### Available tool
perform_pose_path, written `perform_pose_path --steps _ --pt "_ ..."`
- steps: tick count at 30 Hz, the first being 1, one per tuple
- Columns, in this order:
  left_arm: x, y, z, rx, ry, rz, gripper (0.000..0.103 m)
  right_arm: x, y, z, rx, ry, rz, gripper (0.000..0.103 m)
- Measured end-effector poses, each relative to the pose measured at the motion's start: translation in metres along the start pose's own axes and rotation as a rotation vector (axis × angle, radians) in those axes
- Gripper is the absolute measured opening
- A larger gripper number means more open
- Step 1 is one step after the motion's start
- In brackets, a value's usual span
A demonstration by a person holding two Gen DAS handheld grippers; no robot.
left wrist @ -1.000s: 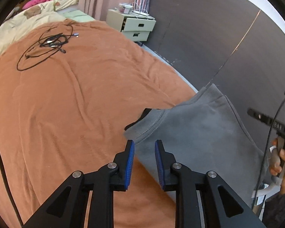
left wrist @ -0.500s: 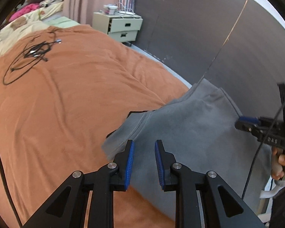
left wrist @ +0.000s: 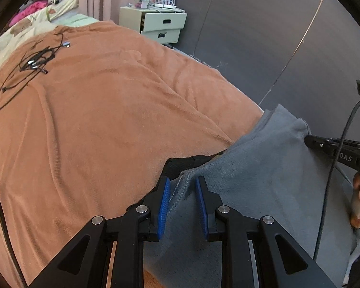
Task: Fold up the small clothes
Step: 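Lower the folded shirt onto the bed edge and open both grippers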
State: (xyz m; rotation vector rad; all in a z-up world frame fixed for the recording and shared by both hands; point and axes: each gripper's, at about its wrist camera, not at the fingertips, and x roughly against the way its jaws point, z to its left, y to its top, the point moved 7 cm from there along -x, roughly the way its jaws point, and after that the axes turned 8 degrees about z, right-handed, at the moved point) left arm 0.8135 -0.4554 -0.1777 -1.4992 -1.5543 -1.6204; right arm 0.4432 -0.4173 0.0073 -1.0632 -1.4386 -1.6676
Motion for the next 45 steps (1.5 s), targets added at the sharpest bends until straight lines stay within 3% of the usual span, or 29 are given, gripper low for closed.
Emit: perform_pose_path --steps 7,18,22,24,26,36,45 --pt "0.04 -0.006 -0.008 -0.008 0.031 -0.056 0.024 0.03 -0.034 -0.014 -0.009 0.012 -0.05 0.0" --pt "0.074 -0.053 -0.053 -0.065 -0.059 -0.016 0.024 0.097 -0.139 -0.043 -0.001 0.098 -0.147 0.002" --pt "0.074 -0.074 -0.073 -0.094 -0.08 0.01 0.027 0.089 -0.165 -0.046 0.008 0.106 -0.159 0.002" --pt "0.074 -0.082 -0.08 -0.104 -0.081 0.015 0.038 0.078 -0.173 -0.054 -0.007 0.074 -0.15 0.002" --pt "0.073 -0.088 -0.086 -0.116 -0.077 0.015 0.041 0.064 -0.177 -0.067 -0.047 0.064 -0.13 0.002" --pt "0.076 -0.117 -0.114 -0.144 -0.099 0.048 0.041 0.054 -0.214 -0.115 -0.203 0.027 -0.154 0.0" --pt "0.12 -0.142 -0.117 -0.132 -0.103 0.009 0.046 0.113 -0.258 -0.079 -0.219 0.054 -0.223 0.003"
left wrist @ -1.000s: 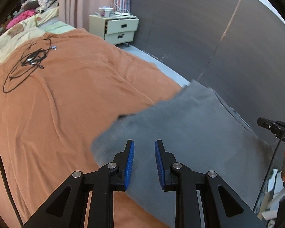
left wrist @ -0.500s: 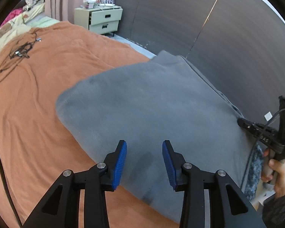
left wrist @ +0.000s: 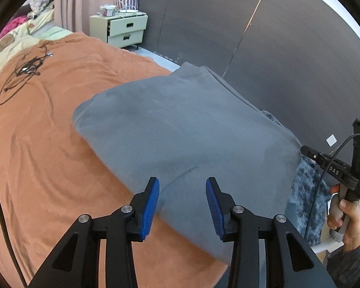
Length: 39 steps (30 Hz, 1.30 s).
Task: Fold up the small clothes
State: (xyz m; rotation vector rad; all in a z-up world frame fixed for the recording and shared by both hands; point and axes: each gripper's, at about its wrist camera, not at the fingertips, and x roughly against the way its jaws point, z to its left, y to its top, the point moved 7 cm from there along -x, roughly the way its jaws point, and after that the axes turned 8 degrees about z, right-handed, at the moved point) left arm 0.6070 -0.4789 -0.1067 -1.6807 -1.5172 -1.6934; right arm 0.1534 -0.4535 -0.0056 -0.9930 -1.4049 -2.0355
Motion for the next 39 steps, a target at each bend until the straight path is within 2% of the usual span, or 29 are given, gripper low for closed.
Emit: perform_pose_path --steps 3,7,9,11,13,15,16,17,18,19,21,25,35,39 --pt "0.021 -0.014 -0.005 0.009 0.009 -0.025 0.052 0.017 -0.015 0.003 0.017 0.01 -0.006 0.003" --pt "0.055 -0.039 -0.006 0.03 0.015 -0.051 0.055 0.042 -0.034 0.006 0.023 0.039 -0.032 0.006" --pt "0.07 -0.05 -0.004 0.04 0.016 -0.062 0.056 0.053 -0.042 0.009 0.021 0.051 -0.044 0.021" --pt "0.086 -0.061 -0.002 0.046 0.016 -0.076 0.059 0.062 -0.049 0.013 0.034 0.04 -0.061 0.053" --pt "0.104 -0.072 0.003 0.051 0.018 -0.099 0.067 0.073 -0.057 0.017 0.042 0.028 -0.087 0.06" --pt "0.124 -0.082 0.007 0.053 0.023 -0.127 0.08 0.081 -0.068 0.021 0.042 0.033 -0.085 0.061" --pt "0.133 -0.087 0.008 0.05 0.023 -0.141 0.083 0.085 -0.072 0.024 0.043 0.026 -0.086 0.064" --pt "0.145 -0.094 0.01 0.045 0.028 -0.159 0.089 0.09 -0.078 0.027 0.046 0.016 -0.088 0.073" --pt "0.152 -0.098 0.012 0.043 0.033 -0.169 0.095 0.096 -0.084 0.032 0.05 0.017 -0.089 0.077" --pt "0.161 -0.103 0.014 0.039 0.04 -0.182 0.097 0.099 -0.087 0.035 0.054 0.027 -0.089 0.082" --pt "0.177 -0.115 0.016 0.021 0.053 -0.2 0.101 0.108 -0.091 0.045 0.056 0.038 -0.094 0.083" --pt "0.204 -0.134 0.023 0.0 0.069 -0.216 0.103 0.131 -0.107 0.059 0.068 0.024 -0.105 0.103" --pt "0.259 -0.187 0.044 0.023 0.069 -0.276 0.103 0.182 -0.149 0.091 0.091 0.049 -0.165 0.103" --pt "0.275 -0.213 0.056 0.044 0.091 -0.295 0.103 0.199 -0.169 0.107 0.116 0.066 -0.178 0.103"
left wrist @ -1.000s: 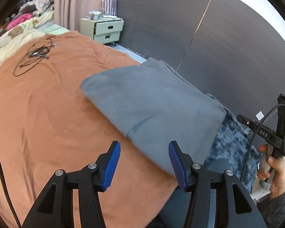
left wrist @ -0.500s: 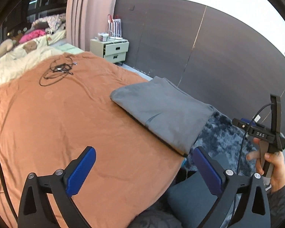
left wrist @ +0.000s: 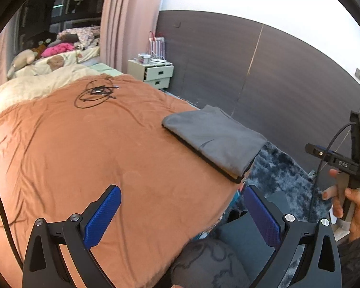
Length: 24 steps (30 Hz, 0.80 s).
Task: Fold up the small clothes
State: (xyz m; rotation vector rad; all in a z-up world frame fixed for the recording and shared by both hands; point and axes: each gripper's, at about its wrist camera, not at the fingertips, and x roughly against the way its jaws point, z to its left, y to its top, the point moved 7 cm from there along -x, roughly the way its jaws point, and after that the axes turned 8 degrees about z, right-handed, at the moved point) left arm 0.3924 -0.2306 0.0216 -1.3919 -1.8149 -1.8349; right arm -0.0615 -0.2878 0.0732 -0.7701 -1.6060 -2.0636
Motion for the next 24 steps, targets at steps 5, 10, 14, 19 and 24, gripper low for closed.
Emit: perform_pose_path --steps 5,10,14,19,24 --pt "0.029 -0.025 0.019 0.046 0.025 -0.032 0.103 0.02 -0.016 0.016 0.02 0.028 -0.015 0.103" --pt "0.061 -0.051 0.035 0.087 0.056 -0.072 0.103 0.042 -0.045 0.031 0.044 0.046 -0.039 0.103" --pt "0.087 -0.076 0.044 0.107 0.092 -0.107 0.103 0.058 -0.065 0.041 0.057 0.062 -0.054 0.103" --pt "0.115 -0.108 0.053 0.163 0.131 -0.157 0.103 0.065 -0.088 0.047 0.091 0.09 -0.068 0.103" --pt "0.14 -0.141 0.058 0.186 0.194 -0.185 0.103 0.063 -0.112 0.05 0.117 0.138 -0.068 0.103"
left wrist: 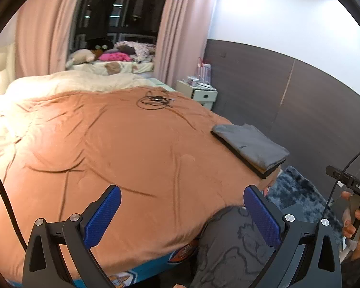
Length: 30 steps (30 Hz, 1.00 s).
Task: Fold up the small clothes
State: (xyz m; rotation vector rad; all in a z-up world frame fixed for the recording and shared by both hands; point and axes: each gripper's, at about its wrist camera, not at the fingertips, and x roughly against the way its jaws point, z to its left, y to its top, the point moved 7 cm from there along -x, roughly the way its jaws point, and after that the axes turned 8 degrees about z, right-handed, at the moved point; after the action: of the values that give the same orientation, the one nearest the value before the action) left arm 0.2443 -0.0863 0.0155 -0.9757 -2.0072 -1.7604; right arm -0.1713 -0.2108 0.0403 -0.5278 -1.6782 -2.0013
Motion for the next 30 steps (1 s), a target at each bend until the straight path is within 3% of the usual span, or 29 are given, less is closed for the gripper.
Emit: perform_pose_path --steps 9,18,30 --pt "0.04 -0.042 0.018 0.057 0.087 -0.068 0.103 0.016 -0.022 -0.005 0.005 0.029 -0.02 0.103" --pt "0.059 -0.066 0.023 0.071 0.108 -0.102 0.103 0.023 -0.044 0.006 -0.001 0.065 -0.06 0.103" --pt "0.066 -0.072 0.016 0.073 0.119 -0.147 0.103 0.016 -0.061 0.032 0.038 -0.007 -0.06 0.103"
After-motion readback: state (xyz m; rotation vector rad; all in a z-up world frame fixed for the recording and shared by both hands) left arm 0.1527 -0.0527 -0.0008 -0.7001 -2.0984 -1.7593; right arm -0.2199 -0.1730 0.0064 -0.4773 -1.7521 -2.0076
